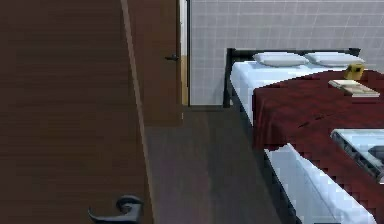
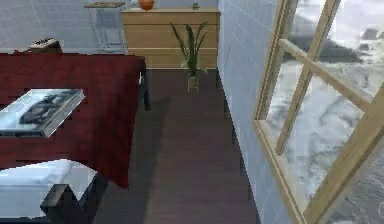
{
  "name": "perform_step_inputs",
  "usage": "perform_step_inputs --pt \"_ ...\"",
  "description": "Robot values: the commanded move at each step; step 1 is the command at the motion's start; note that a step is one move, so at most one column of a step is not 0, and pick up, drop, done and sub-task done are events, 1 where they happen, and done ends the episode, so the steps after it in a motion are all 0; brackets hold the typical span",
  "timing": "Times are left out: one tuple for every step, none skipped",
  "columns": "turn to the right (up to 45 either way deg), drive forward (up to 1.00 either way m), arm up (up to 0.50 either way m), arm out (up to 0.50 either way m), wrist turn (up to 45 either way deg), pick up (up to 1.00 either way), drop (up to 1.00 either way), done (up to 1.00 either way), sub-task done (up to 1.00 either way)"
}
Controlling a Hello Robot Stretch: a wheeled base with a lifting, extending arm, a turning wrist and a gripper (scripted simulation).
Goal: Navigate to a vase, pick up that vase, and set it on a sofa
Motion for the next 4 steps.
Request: perform_step_inputs --pt "0.0 0.15 0.00 0.00 0.0 0.00 0.00 0.00 0.00" --pt "18.0 0.00 0.00 0.00 0.0 0.00 0.00 0.00 0.00" --pt "0.0 0.45 0.00 0.00 0.0 0.00 0.00 0.00 0.00" --pt "-45.0 0.00 0.00 0.00 0.0 0.00 0.00 0.00 0.00"
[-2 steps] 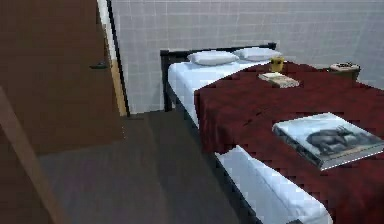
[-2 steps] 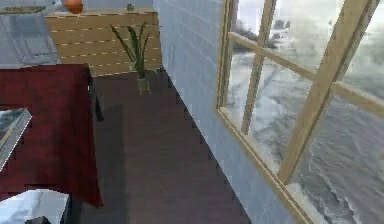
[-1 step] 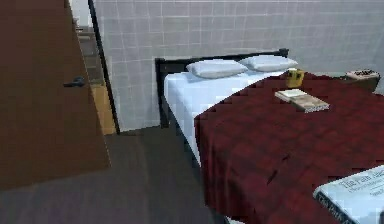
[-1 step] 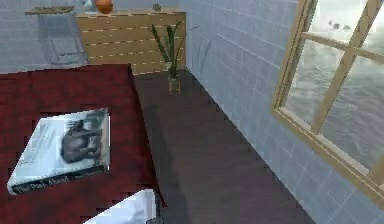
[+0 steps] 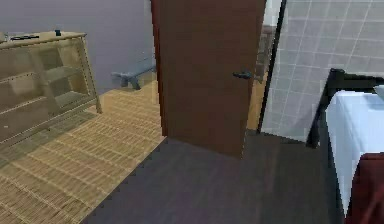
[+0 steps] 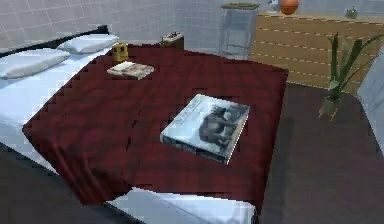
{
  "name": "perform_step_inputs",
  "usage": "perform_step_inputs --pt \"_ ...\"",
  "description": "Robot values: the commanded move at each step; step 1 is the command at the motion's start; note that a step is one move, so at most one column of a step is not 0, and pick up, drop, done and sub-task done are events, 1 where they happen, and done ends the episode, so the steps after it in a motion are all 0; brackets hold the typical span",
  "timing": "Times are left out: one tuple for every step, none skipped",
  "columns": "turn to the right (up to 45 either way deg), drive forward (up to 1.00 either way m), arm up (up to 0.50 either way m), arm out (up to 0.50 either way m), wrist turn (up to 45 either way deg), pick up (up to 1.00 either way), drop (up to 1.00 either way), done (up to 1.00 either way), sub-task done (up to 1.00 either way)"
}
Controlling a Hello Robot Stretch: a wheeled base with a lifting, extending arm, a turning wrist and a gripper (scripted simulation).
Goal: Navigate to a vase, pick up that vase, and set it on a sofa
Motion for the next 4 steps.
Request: perform_step_inputs --pt "-45.0 0.00 0.00 0.00 0.0 0.00 0.00 0.00 0.00" --pt "-3.0 0.00 0.00 0.00 0.0 0.00 0.00 0.00 0.00" --pt "45.0 0.00 0.00 0.00 0.0 0.00 0.00 0.00 0.00" --pt "30.0 0.00 0.00 0.00 0.0 0.00 0.00 0.00 0.00"
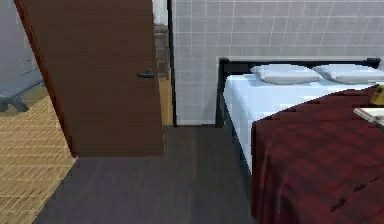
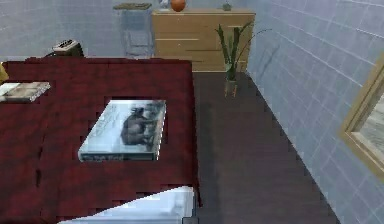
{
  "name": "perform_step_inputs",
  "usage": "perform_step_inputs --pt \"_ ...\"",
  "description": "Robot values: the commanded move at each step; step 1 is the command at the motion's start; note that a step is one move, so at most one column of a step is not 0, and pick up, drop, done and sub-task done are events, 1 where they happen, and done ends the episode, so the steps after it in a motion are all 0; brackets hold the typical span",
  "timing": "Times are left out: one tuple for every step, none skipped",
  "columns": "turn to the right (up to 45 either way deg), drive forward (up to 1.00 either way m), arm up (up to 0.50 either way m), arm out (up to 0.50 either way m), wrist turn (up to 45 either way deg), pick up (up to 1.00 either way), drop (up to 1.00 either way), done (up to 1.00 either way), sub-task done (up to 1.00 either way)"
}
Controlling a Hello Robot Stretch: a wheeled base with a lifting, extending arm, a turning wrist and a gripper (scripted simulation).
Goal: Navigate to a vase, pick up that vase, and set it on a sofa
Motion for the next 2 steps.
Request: perform_step_inputs --pt "0.0 0.25 0.00 0.00 0.0 0.00 0.00 0.00 0.00" --pt "-45.0 0.00 0.00 0.00 0.0 0.00 0.00 0.00 0.00"
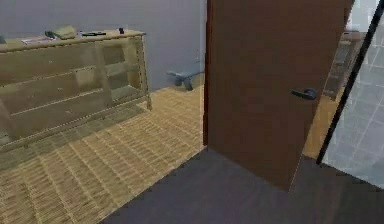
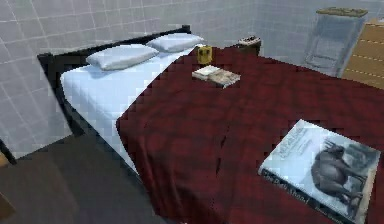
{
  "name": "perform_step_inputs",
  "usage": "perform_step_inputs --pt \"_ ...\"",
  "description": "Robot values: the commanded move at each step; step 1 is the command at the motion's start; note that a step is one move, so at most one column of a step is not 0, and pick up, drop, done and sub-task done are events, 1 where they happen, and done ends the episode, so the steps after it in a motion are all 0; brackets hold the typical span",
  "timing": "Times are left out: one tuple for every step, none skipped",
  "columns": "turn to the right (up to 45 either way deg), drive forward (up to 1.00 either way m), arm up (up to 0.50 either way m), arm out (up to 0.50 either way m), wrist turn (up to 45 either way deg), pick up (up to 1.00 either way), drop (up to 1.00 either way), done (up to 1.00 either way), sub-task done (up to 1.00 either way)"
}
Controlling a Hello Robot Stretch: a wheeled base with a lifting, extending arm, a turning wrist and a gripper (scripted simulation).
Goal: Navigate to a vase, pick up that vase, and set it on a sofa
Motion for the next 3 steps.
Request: perform_step_inputs --pt "-33.0 0.00 0.00 0.00 0.0 0.00 0.00 0.00 0.00" --pt "0.0 0.60 0.00 0.00 0.0 0.00 0.00 0.00 0.00" --pt "-12.0 0.00 0.00 0.00 0.0 0.00 0.00 0.00 0.00"
